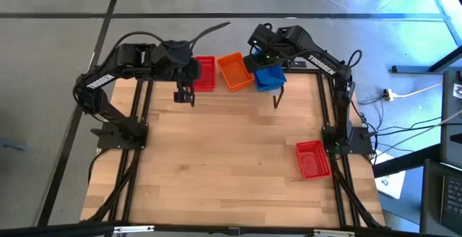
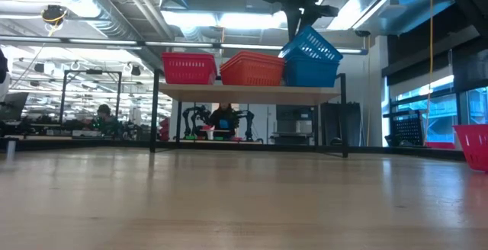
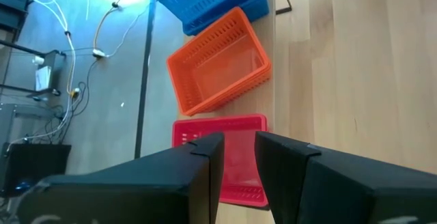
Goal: Stack baskets on shelf by color
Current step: Stack the blue basket into the blue basket on the shelf
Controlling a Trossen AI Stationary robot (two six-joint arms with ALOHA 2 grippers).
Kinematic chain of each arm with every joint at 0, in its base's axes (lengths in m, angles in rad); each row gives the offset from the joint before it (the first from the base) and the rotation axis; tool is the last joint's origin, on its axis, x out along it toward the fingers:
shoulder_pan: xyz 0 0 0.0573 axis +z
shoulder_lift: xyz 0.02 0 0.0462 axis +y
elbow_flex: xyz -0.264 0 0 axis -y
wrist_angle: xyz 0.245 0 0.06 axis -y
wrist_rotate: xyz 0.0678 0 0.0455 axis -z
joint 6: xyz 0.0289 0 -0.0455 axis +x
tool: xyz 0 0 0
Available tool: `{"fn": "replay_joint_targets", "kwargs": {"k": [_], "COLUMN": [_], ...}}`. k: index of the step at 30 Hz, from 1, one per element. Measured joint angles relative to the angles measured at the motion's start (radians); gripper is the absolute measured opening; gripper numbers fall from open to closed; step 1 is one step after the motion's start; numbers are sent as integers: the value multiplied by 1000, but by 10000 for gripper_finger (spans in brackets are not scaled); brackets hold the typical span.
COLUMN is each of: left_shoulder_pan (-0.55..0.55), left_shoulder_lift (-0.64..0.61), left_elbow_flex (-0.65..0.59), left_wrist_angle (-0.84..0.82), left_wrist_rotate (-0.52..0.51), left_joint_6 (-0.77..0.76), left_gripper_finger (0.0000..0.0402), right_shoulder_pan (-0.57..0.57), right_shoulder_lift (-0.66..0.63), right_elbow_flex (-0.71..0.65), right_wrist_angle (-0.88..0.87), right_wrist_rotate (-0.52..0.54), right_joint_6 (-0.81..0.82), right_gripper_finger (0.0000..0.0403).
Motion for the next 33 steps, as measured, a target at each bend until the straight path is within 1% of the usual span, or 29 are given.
{"fn": "replay_joint_targets", "kwargs": {"k": [4, 9, 12, 15, 21, 24, 29, 33], "left_shoulder_pan": [0, 0, 0, 0, 0, 0, 0, 0], "left_shoulder_lift": [0, 0, 0, 0, 0, 0, 0, 0], "left_elbow_flex": [0, 0, 0, 0, 0, 0, 0, 0], "left_wrist_angle": [-17, -17, -16, -16, -16, -16, -16, -16], "left_wrist_rotate": [0, 0, 0, 0, 0, 0, 0, 0], "left_joint_6": [0, 0, 0, 0, 0, 0, 0, 0], "left_gripper_finger": [75, 75, 75, 75, 75, 75, 75, 75], "right_shoulder_pan": [0, 0, 0, 0, 0, -6, -8, -8], "right_shoulder_lift": [0, 0, 0, 0, 0, 0, -9, -11], "right_elbow_flex": [0, 0, 0, 0, 0, 6, 19, 11], "right_wrist_angle": [0, 11, 16, 18, 18, 16, 85, 143], "right_wrist_rotate": [-1, -1, -1, -6, 0, -2, -43, -143], "right_joint_6": [-4, -26, -24, -19, -19, -21, -25, -79], "right_gripper_finger": [85, 67, 67, 79, 115, 124, 125, 125]}}
